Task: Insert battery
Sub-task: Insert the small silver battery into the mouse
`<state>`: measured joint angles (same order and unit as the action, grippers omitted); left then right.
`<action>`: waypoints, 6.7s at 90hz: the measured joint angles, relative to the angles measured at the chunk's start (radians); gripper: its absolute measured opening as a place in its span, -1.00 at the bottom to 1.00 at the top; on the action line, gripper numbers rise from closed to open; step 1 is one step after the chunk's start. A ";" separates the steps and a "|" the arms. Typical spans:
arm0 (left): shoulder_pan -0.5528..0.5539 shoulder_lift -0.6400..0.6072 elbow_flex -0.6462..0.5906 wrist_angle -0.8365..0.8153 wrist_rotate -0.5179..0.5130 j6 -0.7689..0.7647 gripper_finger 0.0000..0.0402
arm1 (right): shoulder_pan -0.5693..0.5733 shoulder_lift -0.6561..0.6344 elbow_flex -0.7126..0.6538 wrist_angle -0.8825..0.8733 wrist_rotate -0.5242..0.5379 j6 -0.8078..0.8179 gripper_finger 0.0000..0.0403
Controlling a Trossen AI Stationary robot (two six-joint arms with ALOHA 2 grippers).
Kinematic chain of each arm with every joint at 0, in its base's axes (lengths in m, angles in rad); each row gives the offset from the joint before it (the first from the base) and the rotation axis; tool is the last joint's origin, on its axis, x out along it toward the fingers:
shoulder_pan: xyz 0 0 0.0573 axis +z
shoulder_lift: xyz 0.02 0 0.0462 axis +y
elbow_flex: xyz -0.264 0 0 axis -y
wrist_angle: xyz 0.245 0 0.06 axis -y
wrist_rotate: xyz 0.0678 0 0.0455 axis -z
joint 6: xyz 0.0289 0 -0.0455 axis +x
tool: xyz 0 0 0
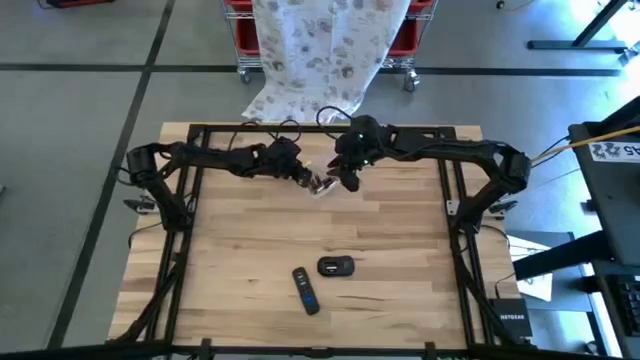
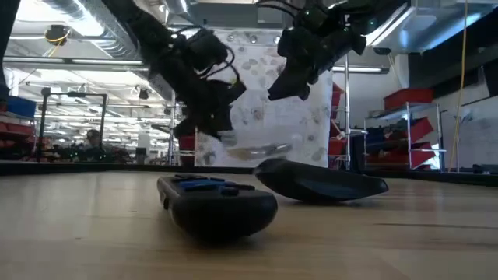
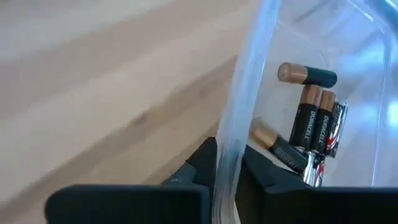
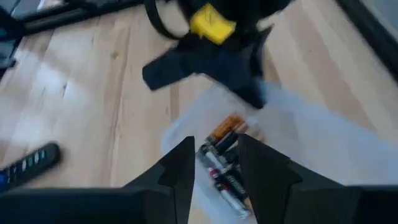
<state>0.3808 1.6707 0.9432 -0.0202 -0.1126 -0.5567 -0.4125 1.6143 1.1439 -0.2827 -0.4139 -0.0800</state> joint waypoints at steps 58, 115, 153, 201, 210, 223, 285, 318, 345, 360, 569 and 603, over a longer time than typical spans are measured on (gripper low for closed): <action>-0.132 -0.002 0.211 -0.395 -0.513 0.302 -0.96 | 0.052 0.132 0.000 0.021 0.040 -0.509 -0.46; -0.168 -0.002 0.225 -0.444 -0.584 0.390 -0.96 | 0.099 0.268 0.000 0.153 0.259 -0.528 0.21; -0.183 -0.001 0.226 -0.424 -0.577 0.326 -0.96 | 0.118 0.281 0.021 0.175 0.230 -0.531 0.22; -0.186 0.000 0.223 -0.400 -0.534 0.308 -0.96 | 0.156 0.301 0.021 0.163 0.201 -0.524 0.22; -0.185 0.000 0.223 -0.398 -0.531 0.303 -0.96 | 0.156 0.301 0.022 0.143 0.185 -0.522 0.22; -0.185 0.000 0.224 -0.383 -0.529 0.288 -0.96 | 0.156 0.304 0.020 0.124 0.159 -0.504 0.14; -0.176 -0.005 0.226 -0.405 -0.551 0.251 -0.96 | 0.156 0.292 0.015 0.204 0.205 -0.393 -0.08; -0.150 -0.005 0.227 -0.427 -0.525 0.195 -0.96 | 0.156 0.290 0.016 0.219 0.200 -0.390 0.02; -0.136 -0.005 0.228 -0.452 -0.519 0.175 -0.96 | 0.156 0.289 0.016 0.232 0.196 -0.395 0.02; -0.136 -0.005 0.228 -0.467 -0.526 0.165 -0.96 | 0.156 0.288 0.016 0.249 0.193 -0.394 0.02; -0.120 0.003 0.227 -0.438 -0.448 0.101 -0.96 | 0.154 0.228 0.018 0.231 0.336 -0.212 -0.27; -0.170 0.003 0.231 -0.396 -0.489 0.239 -0.96 | 0.150 0.254 0.021 0.230 0.241 -0.304 0.25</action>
<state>0.2109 1.6741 1.1737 -0.4163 -0.6017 -0.3177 -0.2623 1.8681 1.1652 -0.0522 -0.1726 -0.3836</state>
